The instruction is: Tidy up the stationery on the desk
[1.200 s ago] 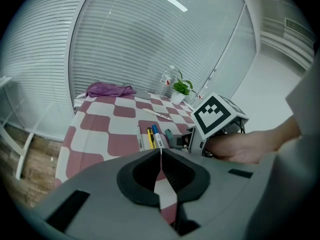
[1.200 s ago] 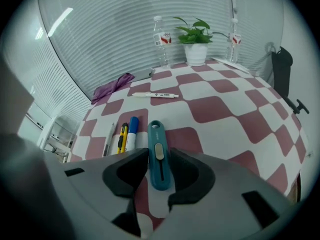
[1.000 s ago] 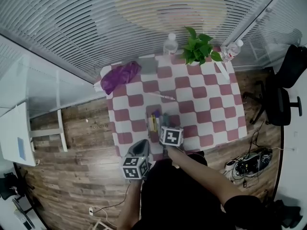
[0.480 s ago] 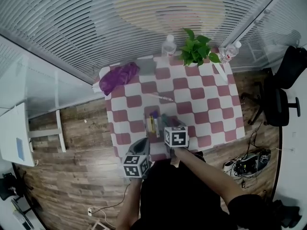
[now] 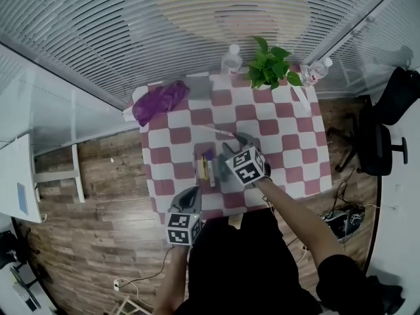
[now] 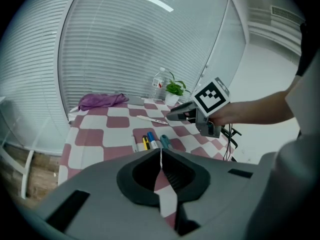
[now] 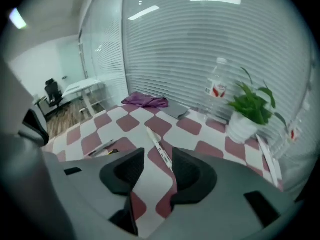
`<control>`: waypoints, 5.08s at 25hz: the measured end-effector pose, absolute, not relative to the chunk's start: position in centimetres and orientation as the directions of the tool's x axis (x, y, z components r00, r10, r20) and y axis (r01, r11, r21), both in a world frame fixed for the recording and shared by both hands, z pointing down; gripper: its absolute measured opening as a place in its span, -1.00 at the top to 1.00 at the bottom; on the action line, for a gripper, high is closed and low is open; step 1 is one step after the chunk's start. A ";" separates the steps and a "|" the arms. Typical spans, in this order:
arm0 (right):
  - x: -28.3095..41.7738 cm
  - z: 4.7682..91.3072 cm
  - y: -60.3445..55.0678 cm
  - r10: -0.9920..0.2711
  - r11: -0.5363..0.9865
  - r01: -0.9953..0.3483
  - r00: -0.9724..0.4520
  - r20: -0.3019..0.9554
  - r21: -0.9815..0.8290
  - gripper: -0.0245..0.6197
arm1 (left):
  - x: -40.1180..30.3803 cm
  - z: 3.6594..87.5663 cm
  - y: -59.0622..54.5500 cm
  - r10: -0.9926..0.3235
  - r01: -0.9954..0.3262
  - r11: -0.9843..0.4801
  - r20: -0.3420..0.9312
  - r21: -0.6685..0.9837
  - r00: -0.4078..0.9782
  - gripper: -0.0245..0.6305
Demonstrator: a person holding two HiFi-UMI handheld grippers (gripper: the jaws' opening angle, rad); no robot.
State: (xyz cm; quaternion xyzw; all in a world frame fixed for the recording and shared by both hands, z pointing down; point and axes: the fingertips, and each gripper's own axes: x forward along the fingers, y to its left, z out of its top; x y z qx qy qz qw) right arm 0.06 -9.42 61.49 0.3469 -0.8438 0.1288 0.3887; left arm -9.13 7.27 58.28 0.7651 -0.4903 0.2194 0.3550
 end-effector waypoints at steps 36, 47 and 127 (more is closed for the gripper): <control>0.3 63.1 -9.5 -0.422 0.685 -0.724 -0.480 0.769 -0.076 0.75 | -10.8 58.5 8.5 -0.607 -0.905 -0.232 0.674 0.357 0.422 0.81; 4.1 65.8 -0.2 -0.460 0.182 -0.897 -0.440 0.771 -0.403 0.75 | -7.9 57.7 7.0 -0.583 -0.874 -0.322 0.652 0.363 0.485 0.81; 14.5 37.3 14.3 -0.602 0.735 -0.645 -0.763 0.237 -0.208 0.86 | 1.9 38.5 16.1 -0.826 -0.899 -0.370 0.360 0.233 0.433 0.81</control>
